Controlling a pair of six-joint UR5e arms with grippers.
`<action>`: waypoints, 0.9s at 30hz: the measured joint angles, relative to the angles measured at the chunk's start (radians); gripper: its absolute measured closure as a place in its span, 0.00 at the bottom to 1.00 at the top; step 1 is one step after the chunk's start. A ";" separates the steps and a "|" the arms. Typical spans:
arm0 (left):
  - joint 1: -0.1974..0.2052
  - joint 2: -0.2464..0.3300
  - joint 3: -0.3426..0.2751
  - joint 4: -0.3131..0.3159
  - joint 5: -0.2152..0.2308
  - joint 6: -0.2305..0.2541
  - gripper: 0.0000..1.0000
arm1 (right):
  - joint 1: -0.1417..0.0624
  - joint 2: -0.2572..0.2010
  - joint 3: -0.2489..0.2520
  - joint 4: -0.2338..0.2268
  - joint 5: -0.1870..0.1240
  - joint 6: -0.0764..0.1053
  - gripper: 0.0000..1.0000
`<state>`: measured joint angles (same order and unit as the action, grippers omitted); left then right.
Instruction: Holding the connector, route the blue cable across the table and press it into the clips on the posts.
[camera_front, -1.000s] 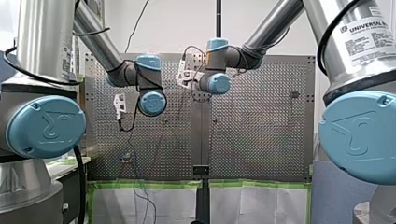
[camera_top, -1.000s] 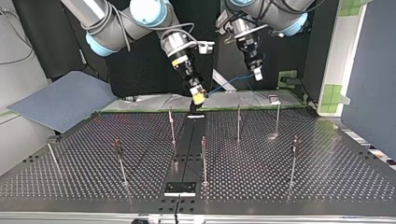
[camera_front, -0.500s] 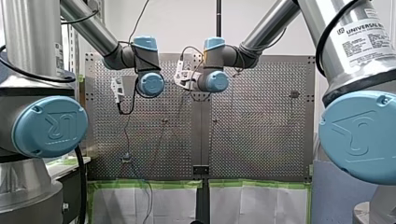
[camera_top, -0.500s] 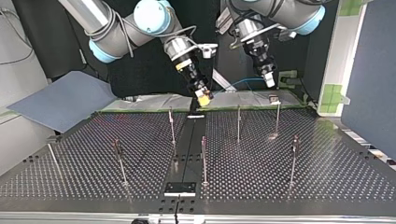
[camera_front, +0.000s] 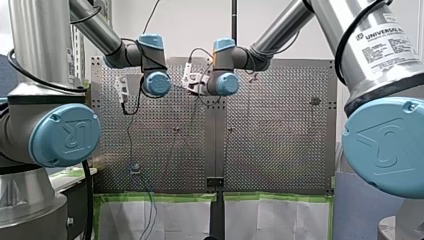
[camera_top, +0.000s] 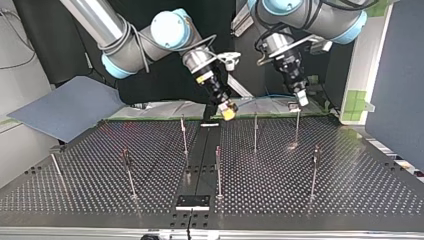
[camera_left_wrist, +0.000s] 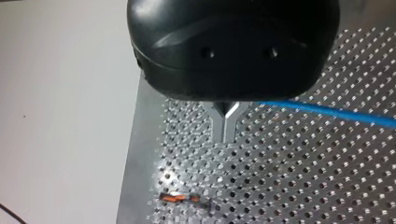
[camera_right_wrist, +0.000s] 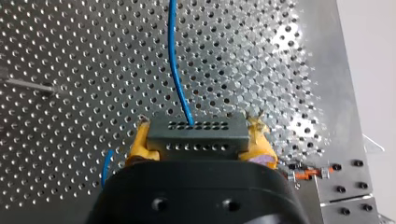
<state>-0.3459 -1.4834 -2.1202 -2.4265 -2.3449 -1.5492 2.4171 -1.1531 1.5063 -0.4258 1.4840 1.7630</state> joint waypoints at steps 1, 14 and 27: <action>0.009 0.000 0.008 -0.006 0.009 -0.002 1.00 | 0.001 0.002 -0.008 0.007 -0.001 0.000 1.00; 0.087 -0.016 0.079 -0.047 0.093 -0.015 1.00 | -0.007 0.026 -0.116 0.098 -0.016 0.015 1.00; 0.191 -0.019 0.097 -0.086 0.201 -0.053 1.00 | 0.008 0.093 -0.229 0.165 -0.040 0.014 1.00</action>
<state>-0.1552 -1.5025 -2.0235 -2.5125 -2.1437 -1.6022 2.4250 -1.0602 1.2772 -0.2604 1.4441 1.7766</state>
